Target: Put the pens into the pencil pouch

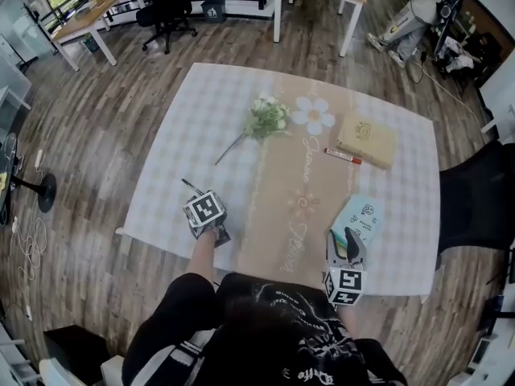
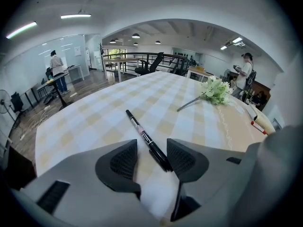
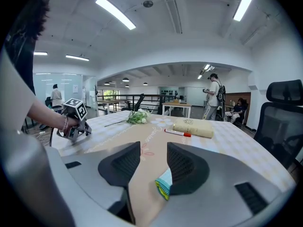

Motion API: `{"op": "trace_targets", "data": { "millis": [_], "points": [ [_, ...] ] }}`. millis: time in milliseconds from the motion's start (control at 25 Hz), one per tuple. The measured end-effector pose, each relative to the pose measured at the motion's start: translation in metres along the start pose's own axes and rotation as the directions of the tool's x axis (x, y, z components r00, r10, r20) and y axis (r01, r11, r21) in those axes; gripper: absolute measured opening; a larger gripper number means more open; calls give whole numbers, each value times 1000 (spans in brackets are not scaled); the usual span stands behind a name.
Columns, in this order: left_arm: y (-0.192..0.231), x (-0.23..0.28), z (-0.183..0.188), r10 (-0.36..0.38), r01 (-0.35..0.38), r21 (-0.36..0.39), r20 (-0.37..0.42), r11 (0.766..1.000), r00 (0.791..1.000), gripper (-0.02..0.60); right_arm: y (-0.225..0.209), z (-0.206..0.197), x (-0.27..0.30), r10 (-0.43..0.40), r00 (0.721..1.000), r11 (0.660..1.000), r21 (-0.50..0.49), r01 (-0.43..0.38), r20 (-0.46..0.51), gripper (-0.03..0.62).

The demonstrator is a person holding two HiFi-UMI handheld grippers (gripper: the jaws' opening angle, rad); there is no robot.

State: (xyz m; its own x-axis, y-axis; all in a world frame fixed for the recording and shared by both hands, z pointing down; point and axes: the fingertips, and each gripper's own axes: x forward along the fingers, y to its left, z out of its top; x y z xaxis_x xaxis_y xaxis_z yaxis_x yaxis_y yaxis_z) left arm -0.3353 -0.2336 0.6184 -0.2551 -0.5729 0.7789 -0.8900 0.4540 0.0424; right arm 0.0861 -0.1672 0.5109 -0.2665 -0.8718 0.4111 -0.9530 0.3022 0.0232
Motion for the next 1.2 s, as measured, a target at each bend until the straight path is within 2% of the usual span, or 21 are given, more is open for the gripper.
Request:
{"op": "trace_targets", "data": {
  "millis": [80, 160, 280, 400, 680, 840, 1000, 1200],
  "points": [
    [8, -1, 6, 32, -32, 0, 33, 999, 999, 199, -1, 0, 3, 9, 1000, 1000, -5, -9, -2, 181],
    [15, 0, 8, 47, -45, -40, 37, 998, 998, 143, -2, 2, 5, 13, 1000, 1000, -9, -13, -2, 178],
    [14, 3, 1, 15, -15, -100, -1, 995, 1000, 80, -5, 1, 8, 15, 1000, 1000, -6, -15, -3, 172],
    [10, 3, -3, 4, -5, -74, -17, 997, 1000, 78, -7, -3, 10, 23, 1000, 1000, -7, -23, -12, 160],
    [19, -1, 4, 51, -51, -1, 25, 999, 998, 75, -11, -7, 10, 36, 999, 999, -11, -36, -19, 150],
    [5, -3, -6, -15, 15, -47, -9, 999, 1000, 75, -16, -3, 7, 29, 999, 999, -14, -29, -13, 152],
    [-10, -14, -5, -45, 43, 42, 27, 998, 999, 75, -21, -4, 5, 28, 999, 1000, -13, -28, -15, 152],
    [-45, -34, -13, -126, 119, 133, 42, 984, 991, 75, -29, -8, -1, 34, 999, 999, -18, -34, -21, 155]
  ]
}}
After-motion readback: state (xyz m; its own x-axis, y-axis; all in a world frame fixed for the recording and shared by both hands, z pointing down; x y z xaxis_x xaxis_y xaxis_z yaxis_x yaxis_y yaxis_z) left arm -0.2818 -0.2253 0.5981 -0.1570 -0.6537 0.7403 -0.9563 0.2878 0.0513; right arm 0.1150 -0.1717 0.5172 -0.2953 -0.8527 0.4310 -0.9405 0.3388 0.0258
